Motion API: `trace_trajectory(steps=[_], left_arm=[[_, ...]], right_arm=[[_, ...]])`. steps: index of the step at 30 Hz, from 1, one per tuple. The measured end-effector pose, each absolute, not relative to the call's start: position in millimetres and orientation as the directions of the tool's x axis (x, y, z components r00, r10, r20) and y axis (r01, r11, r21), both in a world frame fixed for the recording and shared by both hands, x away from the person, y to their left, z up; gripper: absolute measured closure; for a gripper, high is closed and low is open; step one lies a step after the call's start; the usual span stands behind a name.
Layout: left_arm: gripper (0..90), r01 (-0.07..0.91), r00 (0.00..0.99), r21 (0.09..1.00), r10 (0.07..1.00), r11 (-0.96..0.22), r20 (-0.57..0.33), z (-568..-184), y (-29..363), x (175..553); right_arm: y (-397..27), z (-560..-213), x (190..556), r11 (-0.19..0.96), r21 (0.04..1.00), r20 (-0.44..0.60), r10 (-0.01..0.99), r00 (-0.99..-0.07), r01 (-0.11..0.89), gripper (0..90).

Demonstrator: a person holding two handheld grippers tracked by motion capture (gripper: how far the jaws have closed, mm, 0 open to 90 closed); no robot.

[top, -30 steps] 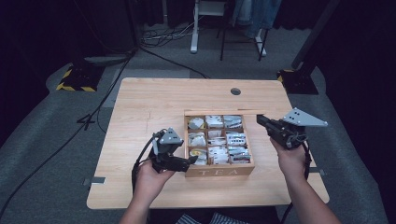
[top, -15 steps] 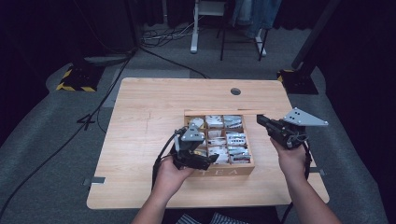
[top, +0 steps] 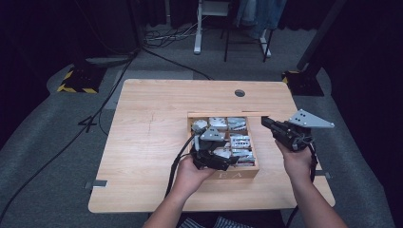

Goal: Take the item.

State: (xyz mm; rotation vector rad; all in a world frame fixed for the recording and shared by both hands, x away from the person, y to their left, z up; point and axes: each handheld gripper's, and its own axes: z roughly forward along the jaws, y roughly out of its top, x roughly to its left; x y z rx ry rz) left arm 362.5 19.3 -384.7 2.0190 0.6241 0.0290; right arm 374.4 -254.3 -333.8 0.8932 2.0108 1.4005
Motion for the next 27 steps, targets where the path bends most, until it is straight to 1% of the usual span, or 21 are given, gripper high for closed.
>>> trace_trajectory(steps=[8,15,16,17,18,22,23,24,25,26,27], left_arm=[[35.1,0.447,0.866,0.790,0.425,-0.419,-0.264,-397,-1,372],[35.5,0.467,0.865,0.755,0.415,-0.461,-0.282,-409,-20,378],[38.3,0.472,0.864,0.744,0.414,-0.472,-0.286,-410,-23,379],[38.3,0.477,0.863,0.737,0.412,-0.479,-0.291,-412,-24,380],[41.6,0.479,0.863,0.732,0.412,-0.485,-0.292,-413,-27,380],[44.1,0.489,0.856,0.720,0.428,-0.493,-0.289,-418,-32,384],[47.0,0.494,0.853,0.718,0.435,-0.491,-0.289,-420,-33,385],[47.0,0.493,0.853,0.716,0.436,-0.494,-0.287,-421,-34,386],[51.0,0.498,0.851,0.708,0.441,-0.501,-0.286,-423,-35,386],[51.0,0.500,0.850,0.702,0.445,-0.508,-0.283,-424,-36,387],[55.4,0.497,0.851,0.695,0.447,-0.519,-0.274,-424,-37,387]], right_arm=[[-255,-334,375,0.244,0.945,-0.046,0.761,-0.647,0.219,90.0],[-255,-335,376,0.246,0.944,-0.047,0.761,-0.647,0.221,90.0],[-255,-335,376,0.247,0.943,-0.047,0.760,-0.648,0.221,90.0],[-255,-335,376,0.247,0.943,-0.047,0.760,-0.648,0.221,90.0],[-254,-335,376,0.249,0.943,-0.048,0.760,-0.648,0.222,90.0],[-254,-336,376,0.249,0.942,-0.046,0.757,-0.651,0.223,90.0],[-254,-336,376,0.249,0.943,-0.046,0.757,-0.651,0.223,90.0],[-254,-336,376,0.249,0.943,-0.047,0.757,-0.651,0.222,90.0],[-253,-336,376,0.250,0.942,-0.047,0.758,-0.651,0.223,90.0],[-253,-336,376,0.250,0.942,-0.047,0.758,-0.651,0.223,90.0],[-253,-336,376,0.252,0.942,-0.048,0.756,-0.653,0.223,90.0]])
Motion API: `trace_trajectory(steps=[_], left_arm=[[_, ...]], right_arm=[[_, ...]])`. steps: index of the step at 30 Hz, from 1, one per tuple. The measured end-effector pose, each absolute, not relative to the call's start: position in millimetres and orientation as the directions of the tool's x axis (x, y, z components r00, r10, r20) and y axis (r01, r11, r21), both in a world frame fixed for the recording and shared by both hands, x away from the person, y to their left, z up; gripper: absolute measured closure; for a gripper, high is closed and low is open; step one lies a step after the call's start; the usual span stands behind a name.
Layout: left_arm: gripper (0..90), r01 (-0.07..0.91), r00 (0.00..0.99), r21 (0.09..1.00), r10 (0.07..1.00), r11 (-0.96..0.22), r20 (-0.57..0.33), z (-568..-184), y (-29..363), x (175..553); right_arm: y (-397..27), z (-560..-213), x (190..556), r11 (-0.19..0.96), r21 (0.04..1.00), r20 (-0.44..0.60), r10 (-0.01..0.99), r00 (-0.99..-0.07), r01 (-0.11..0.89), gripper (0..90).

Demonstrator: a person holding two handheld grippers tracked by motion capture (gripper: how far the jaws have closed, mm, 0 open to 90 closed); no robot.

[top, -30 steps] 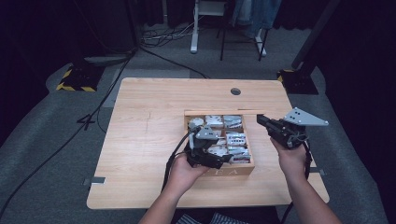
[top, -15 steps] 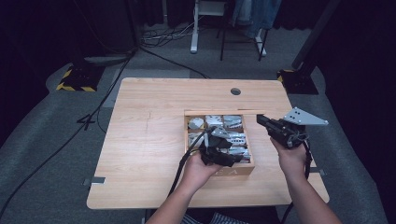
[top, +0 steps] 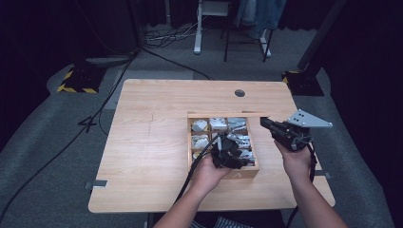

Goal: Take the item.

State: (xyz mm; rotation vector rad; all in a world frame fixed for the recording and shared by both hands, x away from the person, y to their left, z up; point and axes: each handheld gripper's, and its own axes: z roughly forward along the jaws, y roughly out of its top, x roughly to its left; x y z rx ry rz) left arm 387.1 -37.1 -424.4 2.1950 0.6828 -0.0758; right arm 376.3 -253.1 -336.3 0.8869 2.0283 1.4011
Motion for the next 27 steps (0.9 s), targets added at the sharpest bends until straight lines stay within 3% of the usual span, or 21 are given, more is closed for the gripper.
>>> trace_trajectory(steps=[5,14,27], left_arm=[[67.4,0.510,0.846,0.638,0.471,-0.577,-0.251,-426,-45,388],[85.9,0.496,0.855,0.619,0.469,-0.609,-0.223,-427,-50,387],[89.2,0.440,0.881,0.650,0.437,-0.619,-0.180,-417,-49,381]], right_arm=[[-252,-337,378,0.258,0.940,-0.049,0.751,-0.659,0.224,90.0],[-251,-337,378,0.258,0.940,-0.049,0.751,-0.659,0.225,90.0],[-251,-337,378,0.259,0.940,-0.050,0.750,-0.660,0.222,90.0]])
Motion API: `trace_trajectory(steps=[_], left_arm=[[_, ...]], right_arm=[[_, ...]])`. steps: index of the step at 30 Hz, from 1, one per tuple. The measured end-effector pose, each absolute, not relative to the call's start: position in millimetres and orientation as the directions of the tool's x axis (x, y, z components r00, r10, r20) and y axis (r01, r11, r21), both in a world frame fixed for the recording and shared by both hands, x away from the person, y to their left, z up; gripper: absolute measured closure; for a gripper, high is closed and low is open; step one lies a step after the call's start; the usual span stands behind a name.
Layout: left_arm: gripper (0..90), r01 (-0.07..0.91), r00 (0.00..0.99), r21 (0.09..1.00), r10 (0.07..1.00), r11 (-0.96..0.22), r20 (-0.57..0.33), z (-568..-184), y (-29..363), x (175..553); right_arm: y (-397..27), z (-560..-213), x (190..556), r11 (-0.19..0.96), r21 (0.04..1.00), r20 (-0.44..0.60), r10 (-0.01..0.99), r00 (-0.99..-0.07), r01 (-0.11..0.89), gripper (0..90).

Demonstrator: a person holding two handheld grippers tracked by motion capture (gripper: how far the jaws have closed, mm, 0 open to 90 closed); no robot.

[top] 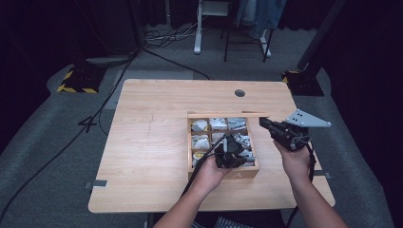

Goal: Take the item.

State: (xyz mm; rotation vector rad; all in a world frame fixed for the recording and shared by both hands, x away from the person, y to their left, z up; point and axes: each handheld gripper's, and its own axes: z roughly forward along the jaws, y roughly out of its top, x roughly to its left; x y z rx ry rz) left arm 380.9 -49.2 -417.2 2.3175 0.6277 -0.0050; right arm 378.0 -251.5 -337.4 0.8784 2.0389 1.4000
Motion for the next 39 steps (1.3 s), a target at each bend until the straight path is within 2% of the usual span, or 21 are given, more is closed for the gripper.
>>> trace_trajectory(steps=[7,16,24,39], left_arm=[[89.5,0.379,0.894,0.712,0.432,-0.591,-0.117,-395,-48,373],[89.6,0.345,0.900,0.772,0.421,-0.533,-0.112,-377,-42,364],[89.6,0.294,0.909,0.850,0.403,-0.438,-0.107,-363,-18,357],[89.6,0.242,0.903,0.914,0.420,-0.324,-0.091,-353,30,341]], right_arm=[[-251,-338,378,0.260,0.939,-0.050,0.749,-0.660,0.223,90.0],[-252,-337,379,0.262,0.938,-0.049,0.749,-0.660,0.227,90.0],[-252,-337,379,0.263,0.938,-0.051,0.749,-0.661,0.226,90.0],[-251,-338,379,0.259,0.938,-0.045,0.750,-0.660,0.231,90.0]])
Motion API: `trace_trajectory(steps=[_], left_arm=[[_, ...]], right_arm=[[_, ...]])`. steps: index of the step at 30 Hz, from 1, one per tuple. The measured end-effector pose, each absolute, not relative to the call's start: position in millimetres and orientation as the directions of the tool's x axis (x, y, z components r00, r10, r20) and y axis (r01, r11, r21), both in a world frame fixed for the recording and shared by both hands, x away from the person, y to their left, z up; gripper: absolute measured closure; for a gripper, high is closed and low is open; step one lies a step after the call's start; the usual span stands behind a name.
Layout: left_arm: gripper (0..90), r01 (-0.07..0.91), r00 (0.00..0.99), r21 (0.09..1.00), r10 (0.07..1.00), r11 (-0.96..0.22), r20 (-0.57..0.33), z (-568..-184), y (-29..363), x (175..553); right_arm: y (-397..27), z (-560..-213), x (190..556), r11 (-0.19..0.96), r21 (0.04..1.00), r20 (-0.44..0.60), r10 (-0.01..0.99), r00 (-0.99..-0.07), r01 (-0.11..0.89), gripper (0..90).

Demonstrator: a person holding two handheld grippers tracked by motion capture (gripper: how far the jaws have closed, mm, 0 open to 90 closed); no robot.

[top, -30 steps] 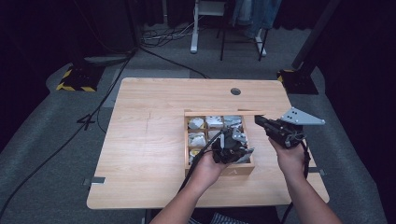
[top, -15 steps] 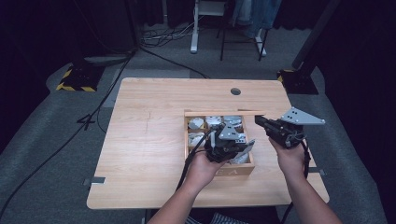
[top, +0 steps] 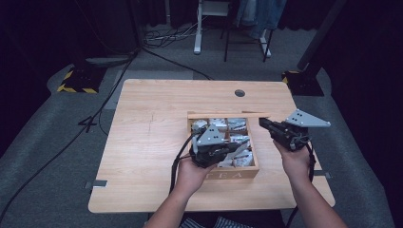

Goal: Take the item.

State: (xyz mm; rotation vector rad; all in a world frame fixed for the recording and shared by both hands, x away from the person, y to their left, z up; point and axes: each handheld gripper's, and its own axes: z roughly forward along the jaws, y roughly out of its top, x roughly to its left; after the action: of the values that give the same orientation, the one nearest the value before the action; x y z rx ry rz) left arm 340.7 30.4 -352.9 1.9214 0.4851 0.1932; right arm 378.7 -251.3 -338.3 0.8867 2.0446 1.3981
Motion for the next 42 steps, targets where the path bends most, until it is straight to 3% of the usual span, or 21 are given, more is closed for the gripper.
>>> trace_trajectory(steps=[20,30,42], left_arm=[[89.5,0.250,0.849,0.920,0.526,-0.302,-0.058,-342,113,313],[89.5,0.257,0.816,0.903,0.577,-0.345,-0.012,-334,142,309],[89.5,0.359,0.727,0.869,0.686,-0.339,-0.033,-339,162,316]], right_arm=[[-251,-340,378,0.259,0.937,-0.042,0.749,-0.661,0.233,90.0],[-251,-340,376,0.265,0.937,-0.050,0.749,-0.661,0.228,90.0],[-250,-340,376,0.262,0.938,-0.051,0.751,-0.658,0.226,90.0]])
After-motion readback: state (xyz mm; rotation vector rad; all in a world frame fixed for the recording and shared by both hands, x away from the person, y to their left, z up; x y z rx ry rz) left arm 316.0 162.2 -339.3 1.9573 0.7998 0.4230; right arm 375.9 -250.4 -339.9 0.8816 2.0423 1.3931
